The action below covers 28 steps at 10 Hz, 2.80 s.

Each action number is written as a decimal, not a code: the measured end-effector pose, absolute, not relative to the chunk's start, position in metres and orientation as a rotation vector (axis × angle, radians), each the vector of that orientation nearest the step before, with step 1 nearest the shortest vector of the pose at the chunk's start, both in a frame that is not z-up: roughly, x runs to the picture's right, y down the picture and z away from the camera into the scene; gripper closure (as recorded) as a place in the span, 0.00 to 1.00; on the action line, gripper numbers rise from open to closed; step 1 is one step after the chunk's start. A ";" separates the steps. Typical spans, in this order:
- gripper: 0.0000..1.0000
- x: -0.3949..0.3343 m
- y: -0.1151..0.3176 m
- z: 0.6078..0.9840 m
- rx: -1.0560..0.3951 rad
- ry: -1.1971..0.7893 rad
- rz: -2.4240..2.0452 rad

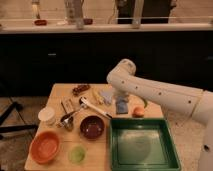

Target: Place sponge in tray

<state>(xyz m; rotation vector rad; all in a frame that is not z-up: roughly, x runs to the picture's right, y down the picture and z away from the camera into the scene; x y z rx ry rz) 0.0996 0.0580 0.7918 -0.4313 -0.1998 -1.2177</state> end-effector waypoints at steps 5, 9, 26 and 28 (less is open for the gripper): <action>1.00 0.127 0.094 0.769 -0.442 -0.138 -0.929; 1.00 0.142 0.126 0.758 -0.484 -0.070 -0.835; 1.00 0.194 0.185 0.758 -0.606 0.045 -0.253; 1.00 0.193 0.204 0.768 -0.631 0.033 -0.208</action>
